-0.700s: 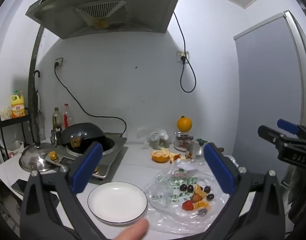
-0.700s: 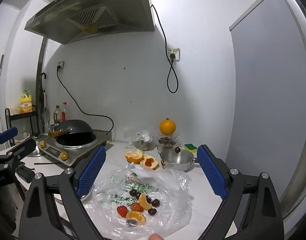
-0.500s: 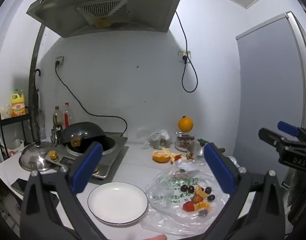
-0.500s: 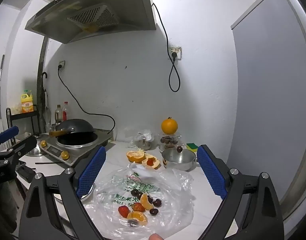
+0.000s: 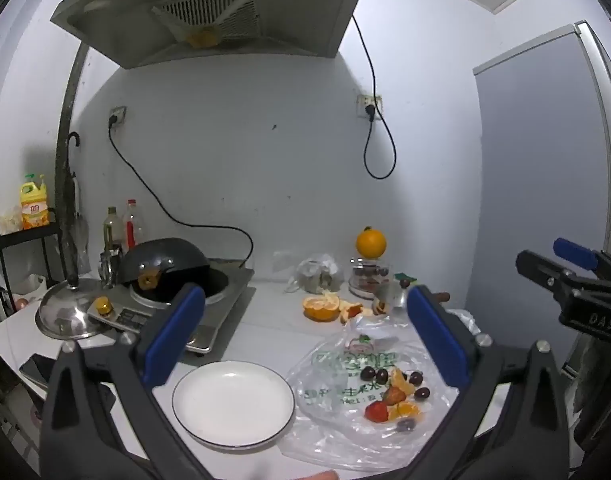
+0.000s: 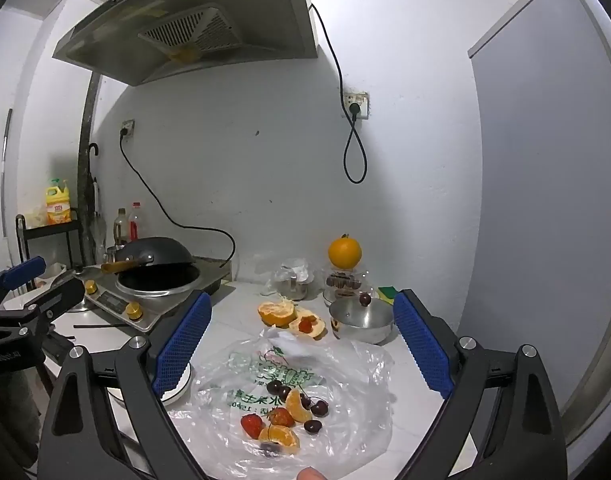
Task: Organize fruits
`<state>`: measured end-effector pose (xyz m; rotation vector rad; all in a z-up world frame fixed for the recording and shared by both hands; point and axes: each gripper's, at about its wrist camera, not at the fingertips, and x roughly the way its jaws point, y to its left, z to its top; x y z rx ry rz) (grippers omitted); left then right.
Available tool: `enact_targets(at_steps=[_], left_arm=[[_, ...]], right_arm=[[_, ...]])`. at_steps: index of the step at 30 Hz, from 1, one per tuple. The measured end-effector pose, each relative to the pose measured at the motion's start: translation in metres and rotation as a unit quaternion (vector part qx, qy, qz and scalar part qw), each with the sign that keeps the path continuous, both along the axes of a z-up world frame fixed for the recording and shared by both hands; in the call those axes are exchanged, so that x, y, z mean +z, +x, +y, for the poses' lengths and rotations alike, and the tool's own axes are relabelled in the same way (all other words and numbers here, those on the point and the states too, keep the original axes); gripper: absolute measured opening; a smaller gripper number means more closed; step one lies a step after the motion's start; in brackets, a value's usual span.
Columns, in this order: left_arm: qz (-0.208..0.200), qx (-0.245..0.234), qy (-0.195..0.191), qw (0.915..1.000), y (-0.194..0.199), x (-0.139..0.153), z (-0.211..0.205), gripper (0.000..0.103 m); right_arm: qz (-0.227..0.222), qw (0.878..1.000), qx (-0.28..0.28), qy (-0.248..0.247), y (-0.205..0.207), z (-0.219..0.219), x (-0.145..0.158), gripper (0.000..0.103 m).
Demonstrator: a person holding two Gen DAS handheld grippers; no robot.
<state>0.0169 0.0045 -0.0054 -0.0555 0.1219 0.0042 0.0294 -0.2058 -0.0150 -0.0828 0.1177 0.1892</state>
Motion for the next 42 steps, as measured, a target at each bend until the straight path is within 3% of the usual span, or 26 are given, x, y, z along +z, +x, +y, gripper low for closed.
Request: enact_targets(at_steps=[42], left_arm=[[-0.001, -0.001, 0.004, 1.0000, 0.0055, 0.0114, -0.0028, 0.102]], right_arm=[[0.003, 1.000, 0.009, 0.004, 0.0037, 0.0017, 0.0006, 0.094]])
